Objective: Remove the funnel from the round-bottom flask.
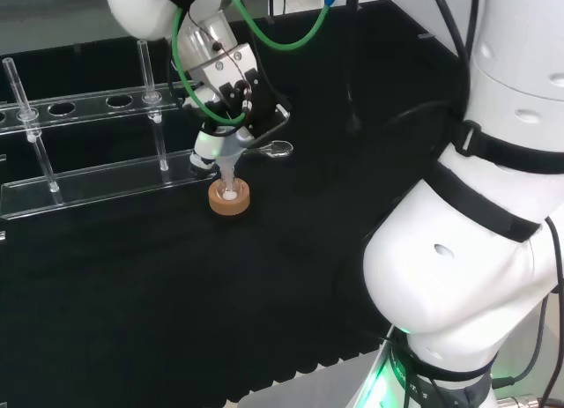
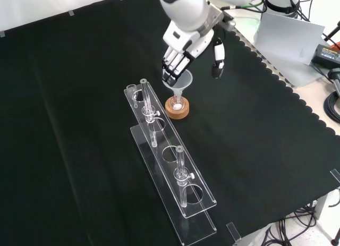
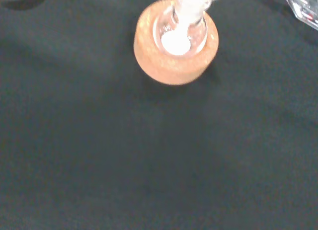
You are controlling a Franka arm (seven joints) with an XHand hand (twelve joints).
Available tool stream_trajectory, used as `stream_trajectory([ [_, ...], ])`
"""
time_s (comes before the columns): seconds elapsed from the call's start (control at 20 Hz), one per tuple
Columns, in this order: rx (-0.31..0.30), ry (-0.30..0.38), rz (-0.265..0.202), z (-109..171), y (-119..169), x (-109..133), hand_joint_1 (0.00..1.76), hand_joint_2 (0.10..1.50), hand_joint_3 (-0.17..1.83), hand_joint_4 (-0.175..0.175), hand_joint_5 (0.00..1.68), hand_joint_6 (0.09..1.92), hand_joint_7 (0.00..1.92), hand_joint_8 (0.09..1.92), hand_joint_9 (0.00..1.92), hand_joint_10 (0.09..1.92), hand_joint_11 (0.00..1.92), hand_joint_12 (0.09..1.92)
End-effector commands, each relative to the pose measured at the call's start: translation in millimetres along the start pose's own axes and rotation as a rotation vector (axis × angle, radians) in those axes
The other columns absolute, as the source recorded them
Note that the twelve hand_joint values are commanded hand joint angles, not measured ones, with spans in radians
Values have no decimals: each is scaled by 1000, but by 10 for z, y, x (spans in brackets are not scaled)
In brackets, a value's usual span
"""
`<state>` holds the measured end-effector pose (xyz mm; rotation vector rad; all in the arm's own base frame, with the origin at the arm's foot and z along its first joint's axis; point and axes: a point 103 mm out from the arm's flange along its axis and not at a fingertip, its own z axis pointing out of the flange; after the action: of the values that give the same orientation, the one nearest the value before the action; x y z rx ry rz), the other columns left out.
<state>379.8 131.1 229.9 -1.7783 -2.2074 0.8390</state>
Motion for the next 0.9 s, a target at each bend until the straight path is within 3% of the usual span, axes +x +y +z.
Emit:
stream_trajectory([
  [0.05, 49, -46, 50, 106, 128, 6, 659, 661, 293, -24, 47, 87, 0, 182, 36, 864, 300, 1474],
  [0.4, -11, -91, 29, 126, 133, -79, 662, 664, 290, -19, 60, 87, 0, 193, 31, 871, 292, 1479],
  [0.9, 10, -91, 27, 218, 196, -159, 671, 667, 286, -14, 84, 87, 0, 219, 23, 880, 272, 1484],
])
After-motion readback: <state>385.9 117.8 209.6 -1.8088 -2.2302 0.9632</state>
